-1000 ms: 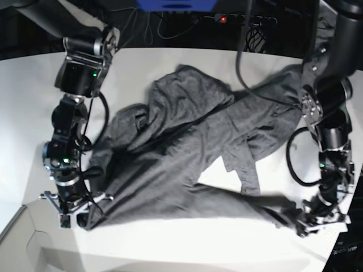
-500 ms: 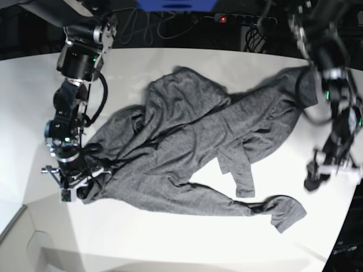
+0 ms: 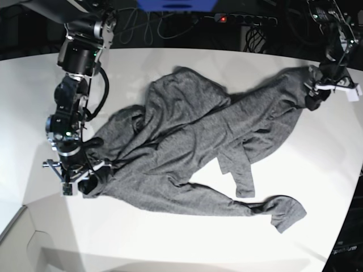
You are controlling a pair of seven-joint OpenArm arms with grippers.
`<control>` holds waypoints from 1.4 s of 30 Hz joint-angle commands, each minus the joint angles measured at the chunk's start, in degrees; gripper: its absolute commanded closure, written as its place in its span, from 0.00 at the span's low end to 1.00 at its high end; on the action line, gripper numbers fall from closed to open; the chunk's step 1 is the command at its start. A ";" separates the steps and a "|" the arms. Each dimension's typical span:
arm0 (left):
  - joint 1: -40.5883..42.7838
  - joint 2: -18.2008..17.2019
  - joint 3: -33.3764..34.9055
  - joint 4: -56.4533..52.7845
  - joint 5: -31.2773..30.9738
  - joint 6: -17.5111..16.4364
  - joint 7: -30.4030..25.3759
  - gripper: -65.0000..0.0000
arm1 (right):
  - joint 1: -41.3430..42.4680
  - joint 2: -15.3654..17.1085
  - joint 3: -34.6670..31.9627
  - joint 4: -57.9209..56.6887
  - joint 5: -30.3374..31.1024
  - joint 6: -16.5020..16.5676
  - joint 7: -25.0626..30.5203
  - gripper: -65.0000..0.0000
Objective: Layout the t-shirt on the table in an organized manner, then fold the t-shirt properly
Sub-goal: 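Stretch the shirt between both grippers and lay it on the table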
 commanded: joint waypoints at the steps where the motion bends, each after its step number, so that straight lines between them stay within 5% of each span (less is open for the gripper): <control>1: -0.02 -0.87 -0.41 0.68 -0.71 -0.70 -1.03 0.36 | 1.31 0.40 -0.03 1.11 0.44 -0.12 1.79 1.00; 11: -5.03 0.97 0.74 -2.48 9.14 -0.78 -1.03 0.36 | -0.19 0.40 -0.12 1.20 0.44 -0.12 1.79 1.00; 19: -5.56 1.06 0.91 -2.57 10.10 -0.78 -1.03 0.40 | -0.98 0.67 0.14 1.20 0.44 -0.12 1.79 1.00; 26: -6.26 0.80 0.74 -2.57 9.66 -0.78 -0.76 1.00 | -0.98 0.67 0.14 1.20 0.44 -0.12 1.79 1.00; 42: -4.68 0.62 -6.12 2.62 10.01 -0.52 -0.32 0.95 | -0.98 0.75 0.14 1.20 0.44 -0.12 1.79 1.00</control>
